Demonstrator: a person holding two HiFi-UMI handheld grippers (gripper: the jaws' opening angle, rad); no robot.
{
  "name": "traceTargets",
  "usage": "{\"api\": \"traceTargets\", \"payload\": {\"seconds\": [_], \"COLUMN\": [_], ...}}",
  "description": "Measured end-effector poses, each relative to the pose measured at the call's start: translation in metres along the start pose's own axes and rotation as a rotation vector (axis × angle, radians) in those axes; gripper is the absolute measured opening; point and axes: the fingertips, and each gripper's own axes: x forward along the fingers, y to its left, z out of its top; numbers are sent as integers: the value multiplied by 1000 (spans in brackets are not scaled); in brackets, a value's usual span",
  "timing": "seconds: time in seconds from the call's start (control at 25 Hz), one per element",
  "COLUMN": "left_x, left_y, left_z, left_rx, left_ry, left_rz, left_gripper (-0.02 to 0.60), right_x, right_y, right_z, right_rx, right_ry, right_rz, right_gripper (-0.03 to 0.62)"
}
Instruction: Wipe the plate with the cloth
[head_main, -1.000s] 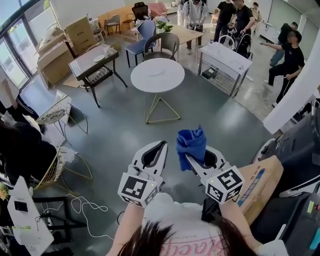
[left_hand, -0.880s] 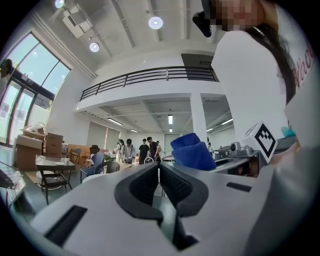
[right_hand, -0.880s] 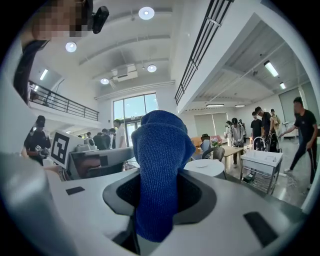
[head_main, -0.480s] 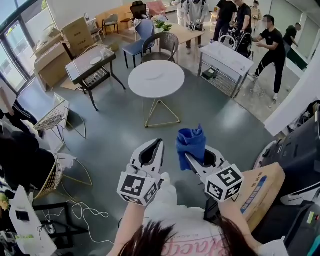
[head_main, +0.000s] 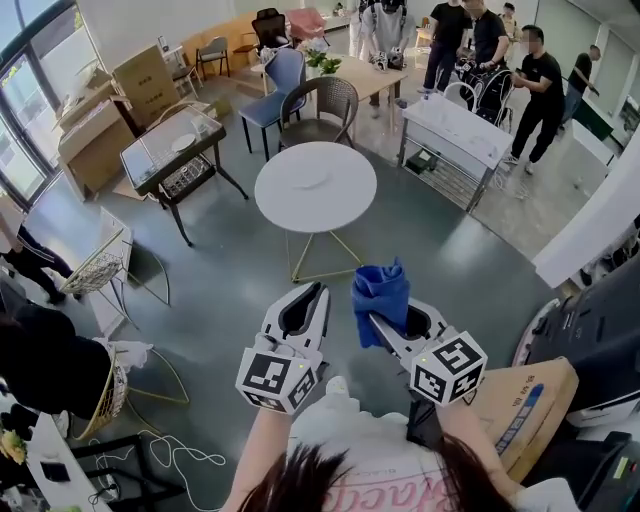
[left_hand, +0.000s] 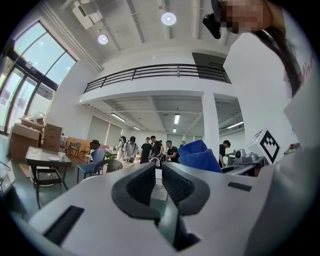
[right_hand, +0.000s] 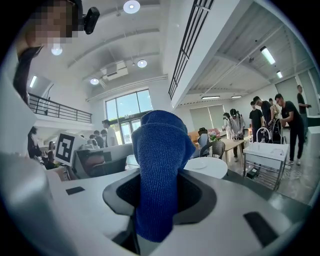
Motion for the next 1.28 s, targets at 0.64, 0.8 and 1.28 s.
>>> {"api": "traceTargets", "payload": {"seconds": [0.64,0.8,1.28], "left_x": [85,106,209], "left_y": [93,111,190], "left_z": [-8,-10,-9], "left_rx": [-74,-27,48], "left_ry": [45,72,143], "left_rz": [-17,7,99], "left_gripper": [270,267,8], "right_x": [107,129,220], "right_y": [-63,-87,-188], "right_z": [36,40,83], "right_rx": [-2,18,1], "right_ry": [-24,-13,14], "right_rz": [-48,-55,-8], "right_gripper": [153,153,153]}}
